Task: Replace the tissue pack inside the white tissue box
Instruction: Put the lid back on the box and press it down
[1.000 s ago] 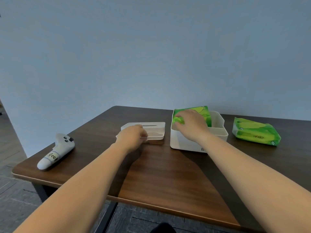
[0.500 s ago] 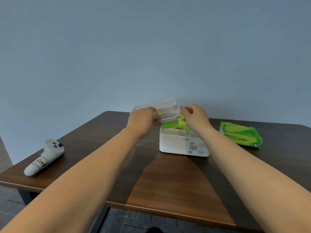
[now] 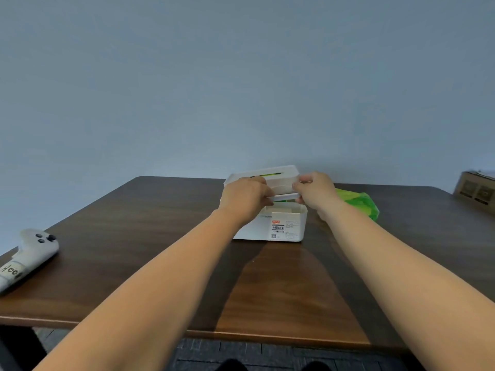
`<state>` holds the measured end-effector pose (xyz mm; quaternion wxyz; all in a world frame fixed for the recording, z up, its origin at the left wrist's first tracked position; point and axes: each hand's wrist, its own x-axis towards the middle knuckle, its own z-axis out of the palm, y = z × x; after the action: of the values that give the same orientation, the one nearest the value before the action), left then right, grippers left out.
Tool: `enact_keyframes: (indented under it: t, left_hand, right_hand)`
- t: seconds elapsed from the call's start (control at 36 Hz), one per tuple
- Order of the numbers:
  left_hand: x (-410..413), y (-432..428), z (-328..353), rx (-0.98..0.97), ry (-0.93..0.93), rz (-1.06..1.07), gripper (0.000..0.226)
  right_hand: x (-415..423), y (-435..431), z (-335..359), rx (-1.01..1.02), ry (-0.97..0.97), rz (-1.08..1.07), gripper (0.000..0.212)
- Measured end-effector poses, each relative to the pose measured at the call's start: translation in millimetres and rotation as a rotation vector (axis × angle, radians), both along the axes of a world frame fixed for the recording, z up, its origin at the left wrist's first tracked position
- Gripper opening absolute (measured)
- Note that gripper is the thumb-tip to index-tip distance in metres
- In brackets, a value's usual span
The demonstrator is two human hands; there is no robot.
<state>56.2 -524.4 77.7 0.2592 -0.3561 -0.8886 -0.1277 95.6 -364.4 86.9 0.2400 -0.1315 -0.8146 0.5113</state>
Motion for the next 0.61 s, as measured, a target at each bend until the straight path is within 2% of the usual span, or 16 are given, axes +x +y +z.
enact_keyframes:
  t: [0.14, 0.19, 0.25, 0.39, 0.44, 0.53, 0.61]
  left_hand:
    - [-8.4, -5.7, -4.9, 0.135, -0.147, 0.029, 0.040]
    - [-11.8, -12.1, -6.1, 0.199, -0.214, 0.029, 0.051]
    - [-15.7, -19.9, -8.0, 0.239, -0.263, 0.049, 0.064]
    - [-28.2, -32.3, -9.7, 0.289, -0.422, 0.197, 0.086]
    - [-29.0, -33.3, -7.1, 0.368, -0.525, 0.259, 0.082]
    - [-28.4, -33.1, -5.7, 0.513, -0.770, 0.233, 0.062]
    - [-31.9, -32.5, -10.8, 0.543, -0.807, 0.194, 0.048]
  right_hand:
    - [-7.6, 4.5, -11.4, 0.039, -0.054, -0.030, 0.013]
    - [-8.0, 6.2, -12.2, 0.103, -0.076, -0.048, 0.020]
    - [-6.6, 7.8, -11.6, 0.189, -0.095, -0.066, 0.018]
    - [-6.8, 12.8, -14.9, 0.304, -0.134, -0.107, 0.029]
    - [-7.6, 14.9, -16.5, 0.337, -0.148, -0.115, 0.032]
    - [-7.0, 15.5, -16.6, 0.401, -0.160, -0.128, 0.030]
    - [-5.0, 15.6, -14.7, 0.458, -0.185, -0.136, 0.031]
